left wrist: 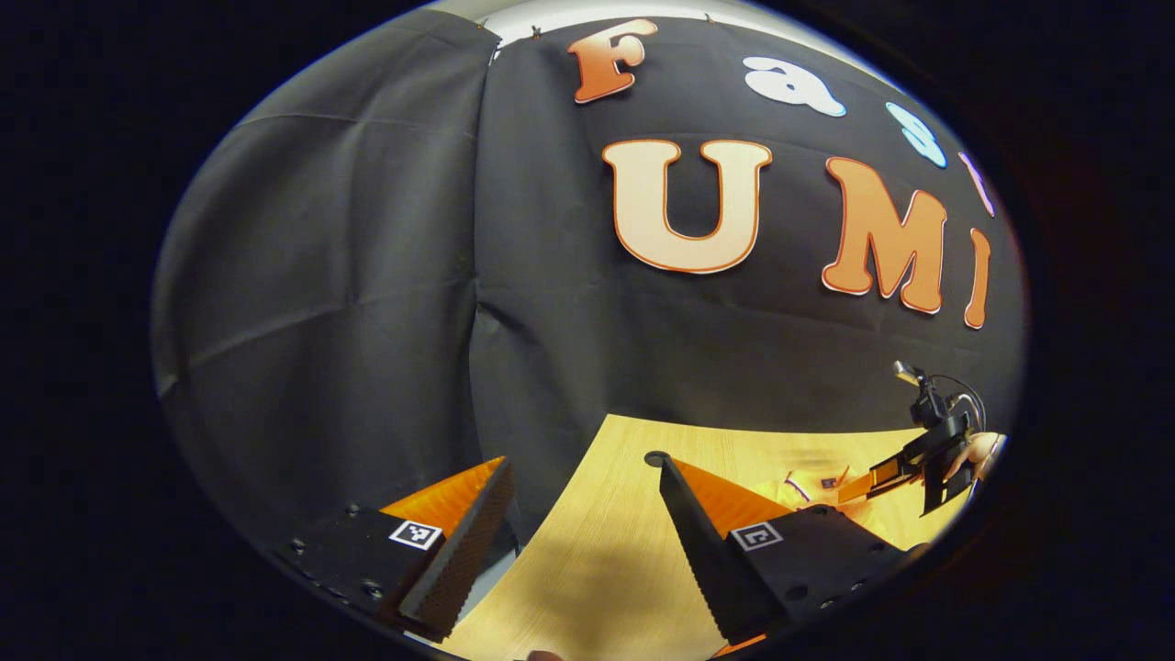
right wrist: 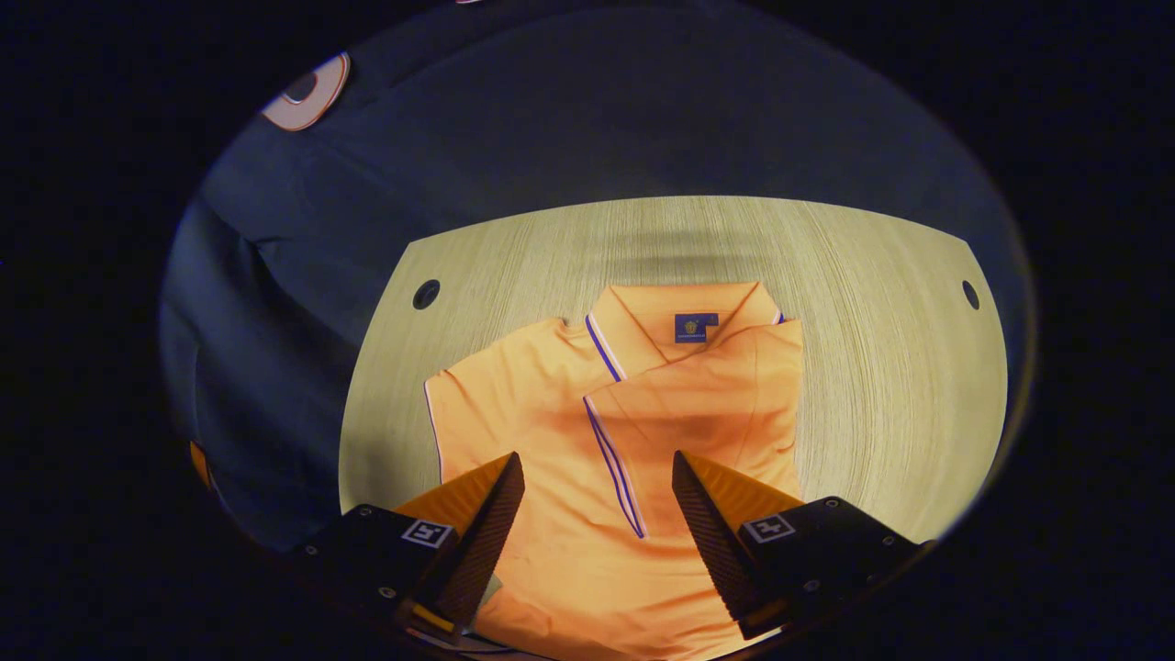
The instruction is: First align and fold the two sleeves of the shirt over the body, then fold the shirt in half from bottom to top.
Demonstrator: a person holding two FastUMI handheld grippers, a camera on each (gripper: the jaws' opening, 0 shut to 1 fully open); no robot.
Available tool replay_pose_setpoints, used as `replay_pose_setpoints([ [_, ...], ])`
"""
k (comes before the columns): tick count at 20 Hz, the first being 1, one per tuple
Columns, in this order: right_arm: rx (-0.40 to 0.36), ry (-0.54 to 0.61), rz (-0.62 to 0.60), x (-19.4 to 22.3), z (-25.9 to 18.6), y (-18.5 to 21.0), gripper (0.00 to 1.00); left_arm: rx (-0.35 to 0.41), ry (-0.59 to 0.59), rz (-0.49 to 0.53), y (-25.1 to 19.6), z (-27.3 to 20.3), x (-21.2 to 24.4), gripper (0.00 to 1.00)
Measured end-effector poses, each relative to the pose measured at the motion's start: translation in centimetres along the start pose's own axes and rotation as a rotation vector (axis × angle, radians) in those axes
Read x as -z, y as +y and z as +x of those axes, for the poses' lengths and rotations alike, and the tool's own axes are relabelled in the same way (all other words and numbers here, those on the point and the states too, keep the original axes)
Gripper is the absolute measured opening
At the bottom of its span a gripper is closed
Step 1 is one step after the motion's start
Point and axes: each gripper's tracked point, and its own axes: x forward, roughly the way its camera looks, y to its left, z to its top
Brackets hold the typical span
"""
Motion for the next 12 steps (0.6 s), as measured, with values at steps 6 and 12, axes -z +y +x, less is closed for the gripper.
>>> replay_pose_setpoints([
  [6,0.013,-0.135,-0.021,-2.4,-5.1,-1.5,0.99,0.047,0.017,0.009,-3.8,0.6,0.1,0.98],
  [12,0.036,-0.346,-0.007,-5.8,-13.0,-4.7,0.99,0.131,0.08,0.026,-8.9,2.6,1.5,0.98],
])
